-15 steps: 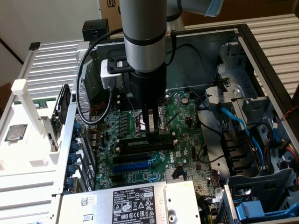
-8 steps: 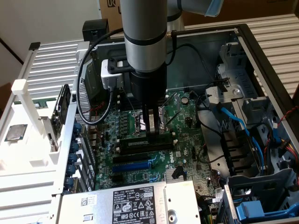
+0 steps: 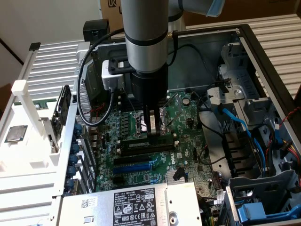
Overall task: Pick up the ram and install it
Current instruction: 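Insert the ram into the slot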
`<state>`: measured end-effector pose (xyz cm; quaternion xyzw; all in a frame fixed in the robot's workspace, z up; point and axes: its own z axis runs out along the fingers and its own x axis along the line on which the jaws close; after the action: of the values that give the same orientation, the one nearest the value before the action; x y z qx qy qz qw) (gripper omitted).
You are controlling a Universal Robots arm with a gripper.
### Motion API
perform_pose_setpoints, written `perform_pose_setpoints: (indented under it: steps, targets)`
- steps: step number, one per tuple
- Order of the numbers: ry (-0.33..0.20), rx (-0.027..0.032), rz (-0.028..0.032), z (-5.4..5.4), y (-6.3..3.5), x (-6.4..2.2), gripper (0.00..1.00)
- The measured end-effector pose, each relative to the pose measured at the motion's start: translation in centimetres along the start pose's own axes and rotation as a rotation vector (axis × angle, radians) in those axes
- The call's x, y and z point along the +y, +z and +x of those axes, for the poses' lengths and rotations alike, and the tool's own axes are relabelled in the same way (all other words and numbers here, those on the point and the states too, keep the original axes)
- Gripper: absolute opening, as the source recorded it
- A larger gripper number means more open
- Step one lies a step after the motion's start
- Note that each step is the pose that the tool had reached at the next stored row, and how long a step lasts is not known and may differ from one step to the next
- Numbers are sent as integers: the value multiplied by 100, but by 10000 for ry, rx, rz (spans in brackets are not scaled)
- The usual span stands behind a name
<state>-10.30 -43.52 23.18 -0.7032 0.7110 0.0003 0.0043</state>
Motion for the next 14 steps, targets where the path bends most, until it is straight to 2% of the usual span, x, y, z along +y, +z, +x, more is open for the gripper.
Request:
perform_pose_setpoints:
  steps: [14]
  targets:
    - [-92,1,6,1,3,0,13]
